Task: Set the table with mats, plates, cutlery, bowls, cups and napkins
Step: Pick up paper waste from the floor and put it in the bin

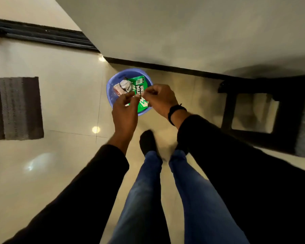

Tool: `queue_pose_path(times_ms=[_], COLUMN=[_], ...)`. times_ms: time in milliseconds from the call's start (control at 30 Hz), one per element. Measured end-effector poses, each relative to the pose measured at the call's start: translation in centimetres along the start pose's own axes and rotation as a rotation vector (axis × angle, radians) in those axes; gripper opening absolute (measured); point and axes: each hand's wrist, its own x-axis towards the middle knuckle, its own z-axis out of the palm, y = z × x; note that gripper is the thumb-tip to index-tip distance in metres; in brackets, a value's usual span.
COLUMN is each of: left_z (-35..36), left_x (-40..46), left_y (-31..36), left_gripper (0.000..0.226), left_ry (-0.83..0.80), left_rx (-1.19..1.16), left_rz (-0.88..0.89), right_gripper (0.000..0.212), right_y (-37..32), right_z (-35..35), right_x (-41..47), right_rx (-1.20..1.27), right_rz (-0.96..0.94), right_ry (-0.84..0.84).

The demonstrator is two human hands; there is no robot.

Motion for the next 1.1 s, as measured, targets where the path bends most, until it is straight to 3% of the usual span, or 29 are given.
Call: queue_pose_path(times_ms=[267,367,467,600,900,1100], left_z=[-0.2,2.0,5.3,12.9,33.9,41.9], left_x=[-16.3,-22.1,-27.2,-36.0,-59.5,-70.5], left_y=[16.7,20.8,24.5,27.8,26.7,24.3], left_gripper=[0.018,0.014,0.024,0.016,0.011,0.009], left_ry=[-0.257,-0.345,-0.483,-0.672,-1.014,-1.22], left_rx=[0.001,0.015,0.056,0.251,0.399,0.51], left_rz=[0.163,0.156,0.275,0.496,0.673,0.788], right_gripper=[0.017,0.024,0.027,0.025,0.022,0.018], right_y=[-8.0,-8.0,-6.0,0.8,21.5,31.6], right_z=[-17.4,-24.0,-30.7,-39.9,-54.8,-60.2], right_x=[-16.2,-21.8,-26.6,-34.8,-53.7,-62.1], right_rx=[0.234,0.306,0.328,0.368,0.444,0.538], right_rz=[-0.076,-0.099,-0.129,-0.152,0.025,0.107], right_ry=[0.096,0.197,0.326,0.467,0.824,0.99])
